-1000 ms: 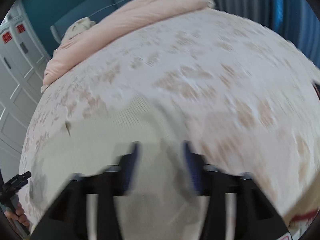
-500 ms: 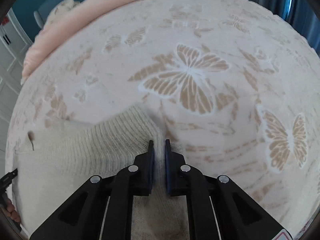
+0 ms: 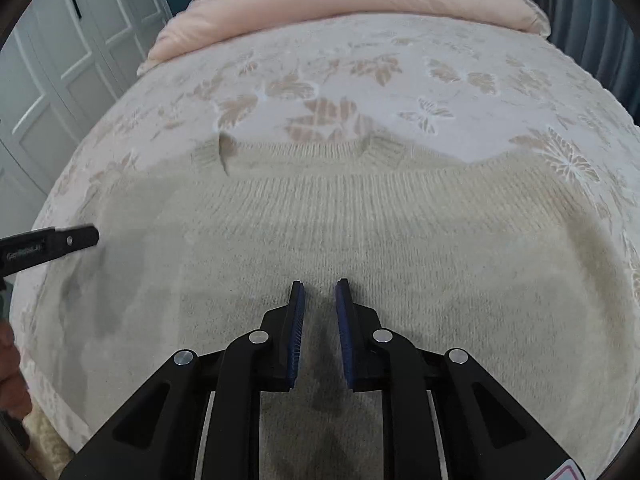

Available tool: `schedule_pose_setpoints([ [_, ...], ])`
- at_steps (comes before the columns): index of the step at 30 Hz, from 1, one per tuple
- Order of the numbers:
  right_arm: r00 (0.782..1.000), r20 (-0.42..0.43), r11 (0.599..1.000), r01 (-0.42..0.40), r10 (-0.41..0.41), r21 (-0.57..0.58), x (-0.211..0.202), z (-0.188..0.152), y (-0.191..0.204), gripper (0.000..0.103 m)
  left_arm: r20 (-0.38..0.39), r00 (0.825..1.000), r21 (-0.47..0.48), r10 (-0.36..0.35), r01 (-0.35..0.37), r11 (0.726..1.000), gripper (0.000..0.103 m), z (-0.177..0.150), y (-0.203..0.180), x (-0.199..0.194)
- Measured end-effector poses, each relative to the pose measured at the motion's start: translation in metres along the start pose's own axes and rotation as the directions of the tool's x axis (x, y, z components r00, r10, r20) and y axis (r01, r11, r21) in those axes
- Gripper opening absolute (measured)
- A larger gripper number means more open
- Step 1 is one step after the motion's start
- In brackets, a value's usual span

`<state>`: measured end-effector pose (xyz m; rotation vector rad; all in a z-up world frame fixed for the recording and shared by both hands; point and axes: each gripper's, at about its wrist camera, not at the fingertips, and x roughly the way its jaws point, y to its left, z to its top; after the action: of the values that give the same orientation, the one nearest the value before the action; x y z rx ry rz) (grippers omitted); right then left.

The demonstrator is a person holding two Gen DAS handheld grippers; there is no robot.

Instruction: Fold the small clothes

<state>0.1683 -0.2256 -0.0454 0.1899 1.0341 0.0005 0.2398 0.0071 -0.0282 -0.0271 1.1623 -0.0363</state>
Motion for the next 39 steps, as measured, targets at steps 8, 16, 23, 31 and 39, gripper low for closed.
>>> schedule_pose_setpoints([
  [8, 0.996, -0.073, 0.997, -0.052, 0.056, 0.064, -0.014, -0.029, -0.002, 0.015, -0.005, 1.0, -0.004, -0.018, 0.018, 1.0, 0.055, -0.017, -0.002, -0.011],
  [16, 0.993, -0.009, 0.99, -0.113, 0.114, 0.084, -0.072, -0.051, 0.006, 0.026, -0.015, 0.999, -0.058, -0.047, 0.046, 0.997, 0.066, -0.058, 0.036, -0.037],
  [23, 0.994, -0.086, 0.955, -0.033, 0.061, 0.294, -0.111, -0.133, -0.076, 0.053, -0.027, 0.977, -0.463, -0.213, 0.177, 0.869, 0.08, -0.135, 0.147, -0.048],
  [31, 0.986, -0.047, 0.836, -0.108, 0.157, 0.539, -0.08, -0.129, -0.125, 0.065, 0.009, 0.954, -0.568, -0.3, 0.252, 0.784, 0.09, -0.133, 0.132, -0.016],
  [39, 0.987, -0.014, 0.785, -0.12, 0.162, 0.608, -0.06, -0.075, -0.129, 0.018, 0.021, 0.944, -0.584, -0.328, 0.278, 0.763, 0.023, -0.096, 0.132, -0.018],
])
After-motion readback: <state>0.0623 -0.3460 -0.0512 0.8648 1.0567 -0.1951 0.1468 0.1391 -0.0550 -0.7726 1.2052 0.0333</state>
